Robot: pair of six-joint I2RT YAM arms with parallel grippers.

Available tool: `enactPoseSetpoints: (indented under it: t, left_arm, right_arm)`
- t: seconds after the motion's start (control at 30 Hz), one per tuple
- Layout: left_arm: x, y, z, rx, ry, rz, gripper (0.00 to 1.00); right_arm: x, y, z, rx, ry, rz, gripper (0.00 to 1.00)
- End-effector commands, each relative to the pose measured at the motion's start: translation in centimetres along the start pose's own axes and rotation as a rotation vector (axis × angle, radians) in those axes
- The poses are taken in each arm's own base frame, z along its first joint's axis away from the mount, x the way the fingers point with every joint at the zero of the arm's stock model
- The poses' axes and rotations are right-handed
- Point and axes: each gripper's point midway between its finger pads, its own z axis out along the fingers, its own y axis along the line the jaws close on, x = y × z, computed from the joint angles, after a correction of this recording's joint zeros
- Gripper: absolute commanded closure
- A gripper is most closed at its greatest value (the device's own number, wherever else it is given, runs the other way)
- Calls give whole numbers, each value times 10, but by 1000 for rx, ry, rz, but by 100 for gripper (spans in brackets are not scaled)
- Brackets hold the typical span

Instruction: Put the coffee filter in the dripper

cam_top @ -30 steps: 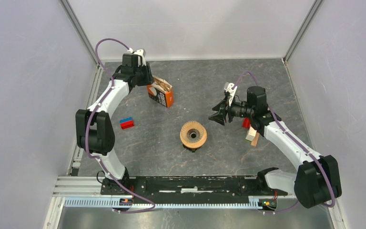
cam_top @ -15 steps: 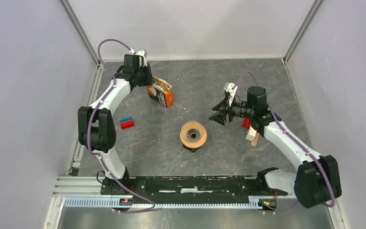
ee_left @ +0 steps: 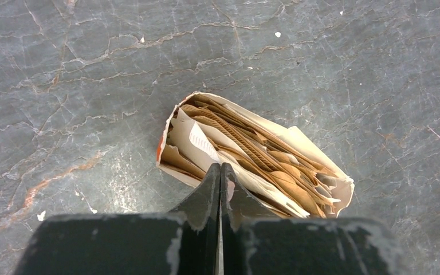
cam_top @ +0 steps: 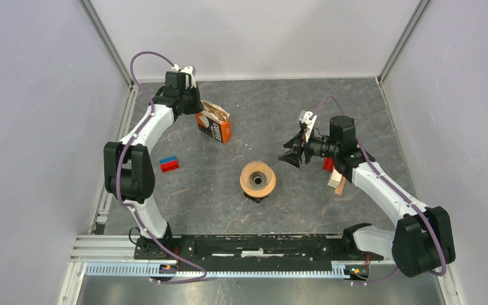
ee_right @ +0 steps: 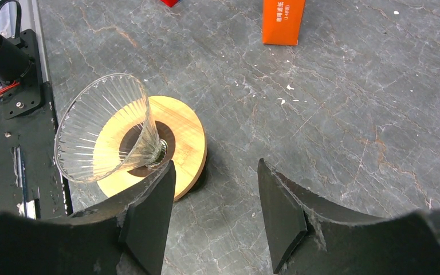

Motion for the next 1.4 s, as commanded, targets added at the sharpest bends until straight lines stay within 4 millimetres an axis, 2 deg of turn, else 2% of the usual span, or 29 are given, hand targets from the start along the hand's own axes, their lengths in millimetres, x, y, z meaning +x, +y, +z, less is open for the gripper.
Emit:
enactPoseSetpoints:
  t: [0.0,0.27,0.57,0.87,1.0,1.13,1.37]
  left_arm:
    - [-28,-11,-6,38,-69,-30,98]
    - [-46,-15,-22,36,-114,-53,98]
    - [-83,-22,-77,32,-240,-50,98]
    - [-82,-29,-96,59,-251,-35,98]
    - [-69,-24,-83,51,-213,-13,96]
    - [-51,-16,-58,35,-142,-15,70]
    - [-34,-8,-30,21,-78,-36,53]
  right_arm:
    - [-8,-1,0,-4,-30,-20,39]
    - [-8,-1,-1,-2,-31,-23,39]
    - [-9,1,-2,-3,-37,-25,39]
    - [-9,1,-2,-4,-38,-20,39]
    - [-9,0,-1,-4,-38,-20,39]
    - [-9,0,-1,-4,-36,-17,39]
    - [-7,1,-2,0,-34,-18,39]
